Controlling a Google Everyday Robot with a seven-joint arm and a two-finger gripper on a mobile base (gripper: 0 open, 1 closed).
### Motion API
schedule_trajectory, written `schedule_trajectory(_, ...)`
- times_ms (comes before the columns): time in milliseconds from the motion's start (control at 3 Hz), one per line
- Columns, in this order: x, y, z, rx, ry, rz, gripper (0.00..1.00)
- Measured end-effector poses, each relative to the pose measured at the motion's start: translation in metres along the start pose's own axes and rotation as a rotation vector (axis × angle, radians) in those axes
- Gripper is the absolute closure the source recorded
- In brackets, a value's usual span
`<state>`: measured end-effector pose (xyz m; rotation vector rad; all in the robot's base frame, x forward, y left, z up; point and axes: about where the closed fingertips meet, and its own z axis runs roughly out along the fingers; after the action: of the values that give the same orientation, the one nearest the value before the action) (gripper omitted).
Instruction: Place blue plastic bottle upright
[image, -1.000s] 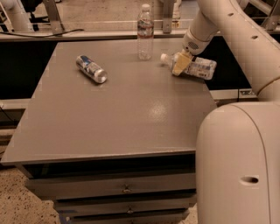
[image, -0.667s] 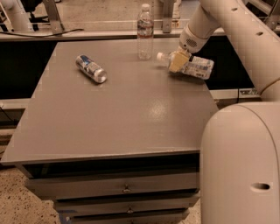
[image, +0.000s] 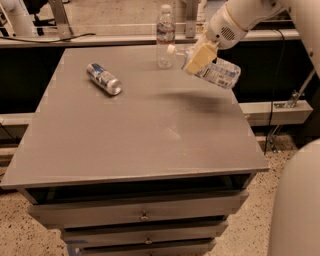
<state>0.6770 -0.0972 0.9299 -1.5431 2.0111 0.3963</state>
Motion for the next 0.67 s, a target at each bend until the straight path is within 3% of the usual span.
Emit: schedule_trajectory(667,-0.075,0.079,-0.029,-0.083,-0.404,-0.004,1.0)
